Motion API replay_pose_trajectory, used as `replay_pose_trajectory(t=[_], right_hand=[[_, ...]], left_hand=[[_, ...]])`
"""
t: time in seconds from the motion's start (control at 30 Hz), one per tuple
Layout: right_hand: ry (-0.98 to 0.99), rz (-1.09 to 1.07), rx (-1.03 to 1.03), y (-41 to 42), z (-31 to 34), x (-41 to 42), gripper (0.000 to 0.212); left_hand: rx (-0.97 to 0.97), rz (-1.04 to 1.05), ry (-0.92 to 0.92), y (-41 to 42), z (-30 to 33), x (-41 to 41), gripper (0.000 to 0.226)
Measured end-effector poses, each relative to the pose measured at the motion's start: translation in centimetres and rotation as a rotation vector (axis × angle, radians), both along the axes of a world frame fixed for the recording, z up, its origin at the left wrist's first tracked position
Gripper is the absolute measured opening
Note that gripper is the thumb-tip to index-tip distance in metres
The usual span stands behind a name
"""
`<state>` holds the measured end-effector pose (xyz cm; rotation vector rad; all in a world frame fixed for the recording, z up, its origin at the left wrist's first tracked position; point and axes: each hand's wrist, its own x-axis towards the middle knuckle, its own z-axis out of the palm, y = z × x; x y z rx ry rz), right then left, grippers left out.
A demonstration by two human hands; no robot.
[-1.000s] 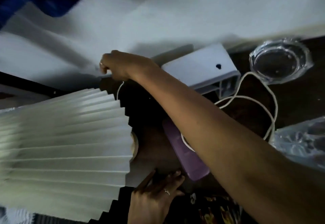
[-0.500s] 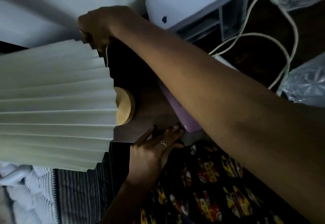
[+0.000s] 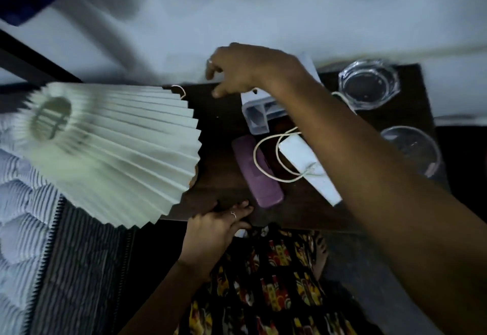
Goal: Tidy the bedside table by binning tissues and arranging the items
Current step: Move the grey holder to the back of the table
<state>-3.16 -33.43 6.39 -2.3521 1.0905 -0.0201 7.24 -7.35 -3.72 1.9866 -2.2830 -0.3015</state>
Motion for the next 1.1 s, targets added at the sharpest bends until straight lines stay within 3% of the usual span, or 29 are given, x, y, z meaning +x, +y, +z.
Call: replay_pose_trajectory(t=[0.1,0.23,0.5,0.7,1.1], right_hand=[[0.039,-0.018,0.077,2.7,2.7,-3.9,0.067],[0.303,-0.076,0.018,4.7,1.1,-6.5,0.096],[0.290,-0.159,-0.378,6.1,-1.6,-6.9,0.069],[0.379,-0.173,-0.436,3.0,0.7,-5.5,0.049],[0.279,-0.183,-0.071,-3.5,-1.7,-2.8,0.037]], left_hand=[[0.039,0.024,-0.005,0.4,0.1,-0.1,0.037],[0.055,0.047,-0.032,0.5,0.0,-0.5,0.031],[0.098,0.085,-0.013,1.0,0.1,-0.8,0.039],[0.126,0.080,-0.018,1.1,0.2,-0.7,0.040],[0.023,0.002,0.033,1.2,-1.5,0.0,0.037]])
